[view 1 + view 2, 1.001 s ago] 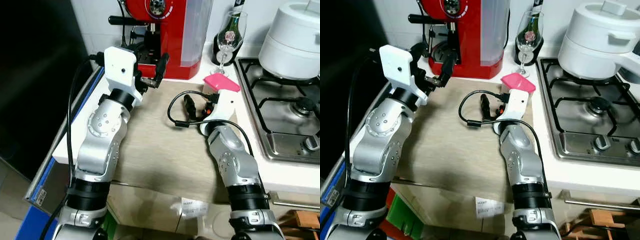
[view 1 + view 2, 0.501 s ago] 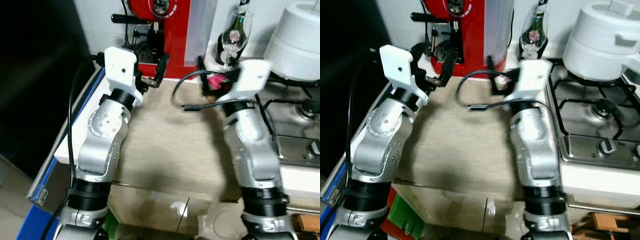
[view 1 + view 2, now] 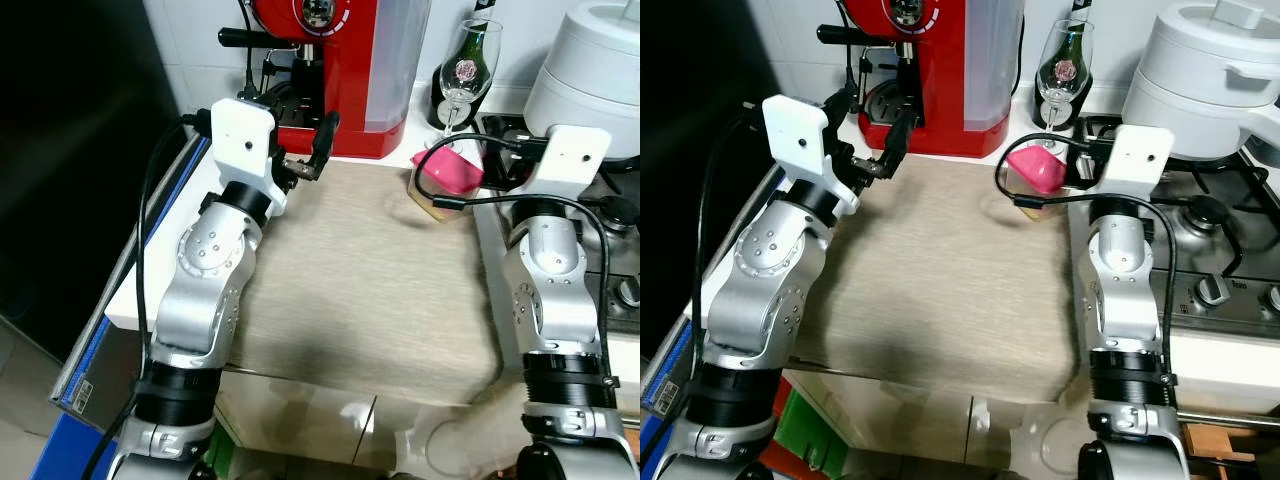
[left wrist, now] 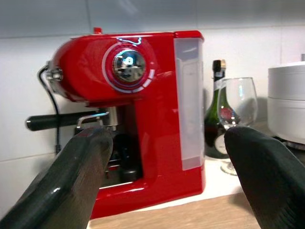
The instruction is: Restocking fridge
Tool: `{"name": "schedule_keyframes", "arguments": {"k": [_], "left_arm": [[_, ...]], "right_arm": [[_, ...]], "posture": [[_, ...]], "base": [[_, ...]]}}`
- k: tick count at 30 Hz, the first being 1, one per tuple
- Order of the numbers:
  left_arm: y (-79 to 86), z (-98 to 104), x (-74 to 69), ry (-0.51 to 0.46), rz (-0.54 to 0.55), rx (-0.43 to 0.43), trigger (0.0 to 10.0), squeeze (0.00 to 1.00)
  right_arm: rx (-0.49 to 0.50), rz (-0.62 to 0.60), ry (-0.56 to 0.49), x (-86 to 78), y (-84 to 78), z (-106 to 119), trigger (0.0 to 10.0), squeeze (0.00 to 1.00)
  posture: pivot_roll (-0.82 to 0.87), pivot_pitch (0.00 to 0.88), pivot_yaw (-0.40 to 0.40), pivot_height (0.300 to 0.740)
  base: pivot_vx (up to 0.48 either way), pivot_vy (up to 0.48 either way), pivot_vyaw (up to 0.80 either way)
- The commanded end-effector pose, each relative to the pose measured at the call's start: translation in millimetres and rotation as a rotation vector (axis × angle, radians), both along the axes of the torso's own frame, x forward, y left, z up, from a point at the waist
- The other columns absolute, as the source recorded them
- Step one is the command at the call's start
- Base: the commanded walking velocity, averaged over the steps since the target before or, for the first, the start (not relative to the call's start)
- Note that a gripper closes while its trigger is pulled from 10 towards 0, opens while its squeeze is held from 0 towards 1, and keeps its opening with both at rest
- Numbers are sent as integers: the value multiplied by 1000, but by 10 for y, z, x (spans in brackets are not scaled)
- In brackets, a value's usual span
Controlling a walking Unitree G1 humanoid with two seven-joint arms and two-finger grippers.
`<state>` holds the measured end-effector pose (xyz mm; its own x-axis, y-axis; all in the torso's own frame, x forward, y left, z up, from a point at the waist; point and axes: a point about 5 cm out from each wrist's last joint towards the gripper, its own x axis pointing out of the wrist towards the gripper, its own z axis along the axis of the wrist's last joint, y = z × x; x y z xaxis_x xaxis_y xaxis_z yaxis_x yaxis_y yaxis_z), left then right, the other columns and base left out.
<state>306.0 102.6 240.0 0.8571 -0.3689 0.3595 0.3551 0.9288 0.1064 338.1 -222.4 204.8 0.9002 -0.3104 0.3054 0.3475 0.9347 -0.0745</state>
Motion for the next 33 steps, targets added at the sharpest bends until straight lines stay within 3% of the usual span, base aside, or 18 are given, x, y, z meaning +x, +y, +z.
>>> {"name": "schedule_keyframes", "arguments": {"k": [1,11,18,21,26,33], "left_arm": [[26,30,-26,-3,-2,5,10000,0],[56,-20,-89,31,-4,22,10000,0],[37,-18,-100,44,-8,21,10000,0],[36,-18,-101,45,-8,20,10000,0],[40,-6,-97,47,-6,10,10000,0],[29,-8,-93,47,-5,-1,10000,0]], "right_arm": [[-14,-31,-15,9,-40,23,10000,0],[-49,-100,-5,5,-152,-40,10000,0],[-10,-55,119,38,-73,-284,10000,0],[-1,-51,127,41,-68,-300,10000,0],[114,21,148,46,75,-348,10000,0],[155,66,156,21,185,-336,10000,0]], "posture": [[2,0,48,740],[14,16,52,740],[6,27,50,740],[6,27,50,740],[-2,23,43,740],[-8,20,35,740]], "base": [[0,0,0],[0,0,0],[0,0,0],[0,0,0],[0,0,0],[0,0,0]]}}
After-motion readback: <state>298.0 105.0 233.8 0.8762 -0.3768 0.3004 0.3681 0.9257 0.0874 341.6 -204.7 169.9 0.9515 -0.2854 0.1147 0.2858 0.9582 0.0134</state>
